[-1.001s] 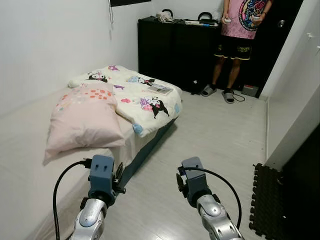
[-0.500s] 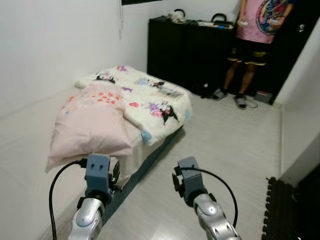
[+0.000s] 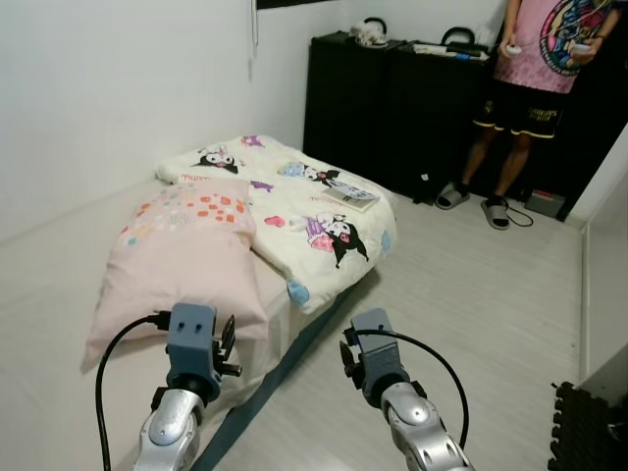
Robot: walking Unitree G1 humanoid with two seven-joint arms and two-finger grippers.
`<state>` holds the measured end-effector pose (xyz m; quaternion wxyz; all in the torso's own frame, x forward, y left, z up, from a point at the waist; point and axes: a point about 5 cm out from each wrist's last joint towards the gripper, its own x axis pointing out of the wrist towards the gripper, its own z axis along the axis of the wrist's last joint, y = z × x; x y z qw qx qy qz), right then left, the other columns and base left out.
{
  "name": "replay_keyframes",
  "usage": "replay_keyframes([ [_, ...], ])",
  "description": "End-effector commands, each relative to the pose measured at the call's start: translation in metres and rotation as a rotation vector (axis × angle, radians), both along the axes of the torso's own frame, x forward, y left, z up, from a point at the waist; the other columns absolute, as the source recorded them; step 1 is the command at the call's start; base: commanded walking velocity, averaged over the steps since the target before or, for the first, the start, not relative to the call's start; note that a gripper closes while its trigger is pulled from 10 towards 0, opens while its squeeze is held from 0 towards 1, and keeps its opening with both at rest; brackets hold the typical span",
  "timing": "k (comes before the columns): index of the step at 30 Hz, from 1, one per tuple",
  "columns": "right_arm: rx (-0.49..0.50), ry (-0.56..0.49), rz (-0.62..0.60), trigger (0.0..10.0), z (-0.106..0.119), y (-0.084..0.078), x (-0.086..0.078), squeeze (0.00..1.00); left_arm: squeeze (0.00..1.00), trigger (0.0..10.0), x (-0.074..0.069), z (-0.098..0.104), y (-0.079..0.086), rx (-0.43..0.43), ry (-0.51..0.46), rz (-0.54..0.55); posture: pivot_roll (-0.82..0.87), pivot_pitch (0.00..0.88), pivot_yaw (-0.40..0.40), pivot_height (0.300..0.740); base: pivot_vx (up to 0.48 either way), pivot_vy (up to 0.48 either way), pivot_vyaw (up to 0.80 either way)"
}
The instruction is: Clean up the room
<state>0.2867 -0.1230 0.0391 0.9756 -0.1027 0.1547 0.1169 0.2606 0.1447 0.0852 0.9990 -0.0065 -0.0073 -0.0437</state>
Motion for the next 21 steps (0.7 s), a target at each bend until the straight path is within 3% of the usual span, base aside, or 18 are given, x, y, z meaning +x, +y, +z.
replay_keyframes([
  [1, -0.011, 0.011, -0.005, 10.0, -0.0026, -0.0028, -0.0015, 0.0, 0.0, 10.0, -0.0005, 0.0001, -0.0034, -0.001, 0.002, -0.01, 0.06, 0.014, -0.028, 0.74, 0.349, 0.0, 0.0],
  [21, 0.002, 0.024, -0.001, 10.0, -0.0035, -0.0016, -0.0017, 0.0, 0.0, 10.0, 0.0004, 0.0006, -0.0049, 0.0, 0.001, -0.019, 0.06, 0.016, -0.027, 0.74, 0.337, 0.0, 0.0],
])
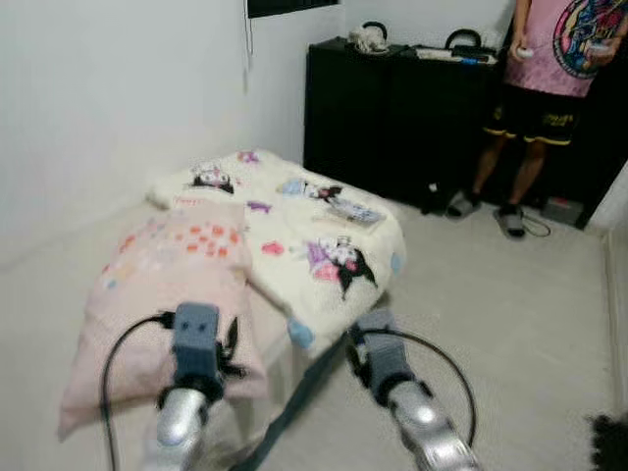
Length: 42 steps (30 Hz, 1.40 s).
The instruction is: Clean up the room
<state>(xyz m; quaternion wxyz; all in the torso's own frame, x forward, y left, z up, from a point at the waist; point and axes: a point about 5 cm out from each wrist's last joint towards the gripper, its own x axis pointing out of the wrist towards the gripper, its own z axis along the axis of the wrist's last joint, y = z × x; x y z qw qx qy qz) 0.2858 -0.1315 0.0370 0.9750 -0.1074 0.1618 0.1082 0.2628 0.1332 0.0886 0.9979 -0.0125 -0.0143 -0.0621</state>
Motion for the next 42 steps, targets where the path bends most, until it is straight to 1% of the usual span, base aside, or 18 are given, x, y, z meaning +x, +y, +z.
replay_keyframes([
  [1, 0.016, 0.013, 0.015, 10.0, -0.001, 0.007, -0.001, 0.0, 0.0, 10.0, -0.002, -0.003, 0.006, 0.012, 0.014, 0.018, 0.06, 0.016, -0.027, 0.74, 0.33, 0.0, 0.0],
  [9, 0.01, 0.017, 0.016, 10.0, -0.002, 0.005, -0.003, 0.0, 0.0, 10.0, -0.002, -0.003, 0.007, 0.013, 0.014, 0.018, 0.06, 0.019, -0.027, 0.74, 0.327, 0.0, 0.0],
  [17, 0.011, 0.016, 0.02, 10.0, -0.002, 0.007, -0.002, 0.0, 0.0, 10.0, -0.002, -0.003, 0.006, 0.014, 0.014, 0.015, 0.06, 0.019, -0.028, 0.74, 0.317, 0.0, 0.0],
  [21, 0.012, 0.016, 0.024, 10.0, -0.002, 0.007, -0.002, 0.0, 0.0, 10.0, -0.002, -0.002, 0.006, 0.022, 0.005, 0.016, 0.06, 0.019, -0.028, 0.74, 0.0, 0.0, 0.0],
  [27, -0.021, 0.015, 0.065, 10.0, -0.003, 0.01, -0.003, 0.0, 0.0, 10.0, -0.003, -0.004, 0.006, 0.027, 0.012, 0.017, 0.06, 0.019, -0.028, 0.74, 0.0, 0.0, 0.0],
  [32, -0.026, 0.02, 0.078, 10.0, -0.003, 0.012, -0.004, 0.0, 0.0, 10.0, -0.003, -0.004, 0.005, 0.03, 0.01, 0.016, 0.06, 0.018, -0.028, 0.74, 0.0, 0.0, 0.0],
  [42, -0.045, 0.023, 0.133, 10.0, -0.004, 0.019, -0.006, 0.0, 0.0, 10.0, -0.004, -0.004, 0.005, 0.036, 0.007, 0.015, 0.06, 0.017, -0.028, 0.74, 0.0, 0.0, 0.8],
])
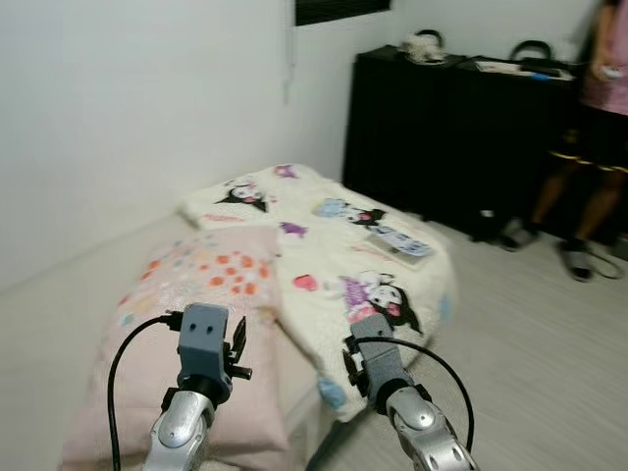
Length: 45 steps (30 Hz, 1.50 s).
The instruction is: Clean up the room
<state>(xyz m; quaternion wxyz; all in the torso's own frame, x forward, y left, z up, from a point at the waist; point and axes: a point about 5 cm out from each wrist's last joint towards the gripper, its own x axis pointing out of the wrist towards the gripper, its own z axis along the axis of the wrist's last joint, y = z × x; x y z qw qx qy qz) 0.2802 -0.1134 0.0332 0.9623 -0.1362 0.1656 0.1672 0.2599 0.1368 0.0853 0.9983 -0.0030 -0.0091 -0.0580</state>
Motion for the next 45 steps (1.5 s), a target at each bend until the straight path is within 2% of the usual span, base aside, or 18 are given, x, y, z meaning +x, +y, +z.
replay_keyframes([
  [1, -0.004, 0.005, 0.006, 10.0, -0.0008, 0.0007, -0.0002, 0.0, 0.0, 10.0, -0.0009, -0.0006, 0.0019, 0.017, -0.003, 0.006, 0.06, 0.017, -0.028, 0.74, 0.0, 0.0, 0.8],
  [30, 0.001, 0.008, 0.041, 10.0, -0.0012, 0.005, -0.0027, 0.0, 0.0, 10.0, -0.004, -0.0031, -0.0046, 0.024, 0.01, -0.044, 0.06, 0.012, -0.026, 0.74, 0.0, 0.0, 0.8],
  [35, 0.032, 0.03, 0.005, 10.0, -0.0033, 0.0027, -0.0026, 0.0, 0.0, 10.0, -0.0048, -0.0039, -0.0051, 0.026, 0.015, -0.051, 0.07, 0.013, -0.024, 0.74, 0.0, 0.0, 0.0],
  [45, 0.03, 0.03, 0.005, 10.0, -0.0034, 0.0023, -0.003, 0.0, 0.0, 10.0, -0.0052, -0.0035, -0.0053, 0.029, 0.014, -0.063, 0.07, 0.016, -0.024, 0.74, 0.0, 0.0, 0.0],
])
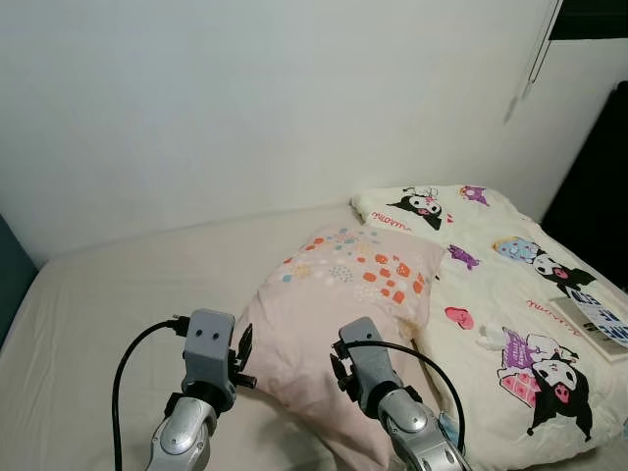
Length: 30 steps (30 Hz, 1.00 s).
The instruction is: Clean up the room
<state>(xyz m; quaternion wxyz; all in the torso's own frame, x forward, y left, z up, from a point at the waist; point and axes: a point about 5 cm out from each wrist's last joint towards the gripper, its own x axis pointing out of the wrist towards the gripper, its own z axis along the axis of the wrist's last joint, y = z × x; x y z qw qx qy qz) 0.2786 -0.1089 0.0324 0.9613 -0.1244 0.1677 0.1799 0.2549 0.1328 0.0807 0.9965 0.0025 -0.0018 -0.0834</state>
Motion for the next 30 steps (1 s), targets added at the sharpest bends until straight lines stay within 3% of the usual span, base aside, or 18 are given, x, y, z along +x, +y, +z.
replay_keyframes([
  [1, 0.004, 0.018, -0.015, 10.0, -0.0026, -0.0022, -0.0014, 0.0, 0.0, 10.0, -0.0003, 0.0012, -0.0014, 0.018, -0.001, -0.013, 0.07, 0.015, -0.024, 0.74, 0.0, 0.0, 0.0],
  [9, 0.008, 0.015, -0.018, 10.0, -0.0019, -0.0024, -0.0012, 0.0, 0.0, 10.0, -0.0006, 0.0019, -0.0016, 0.018, -0.006, -0.01, 0.06, 0.014, -0.024, 0.74, 0.0, 0.0, 0.0],
  [27, -0.022, 0.008, 0.016, 10.0, -0.0012, -0.0003, -0.0017, 0.0, 0.0, 10.0, -0.0004, 0.0031, -0.0024, 0.024, -0.012, -0.008, 0.06, 0.018, -0.025, 0.74, 0.0, -0.422, 0.0],
  [30, -0.025, 0.008, 0.018, 10.0, -0.0013, -0.0002, -0.0015, 0.0, 0.0, 10.0, -0.0001, 0.003, -0.0021, 0.025, -0.012, -0.005, 0.06, 0.018, -0.024, 0.74, 0.0, -0.48, 0.8],
])
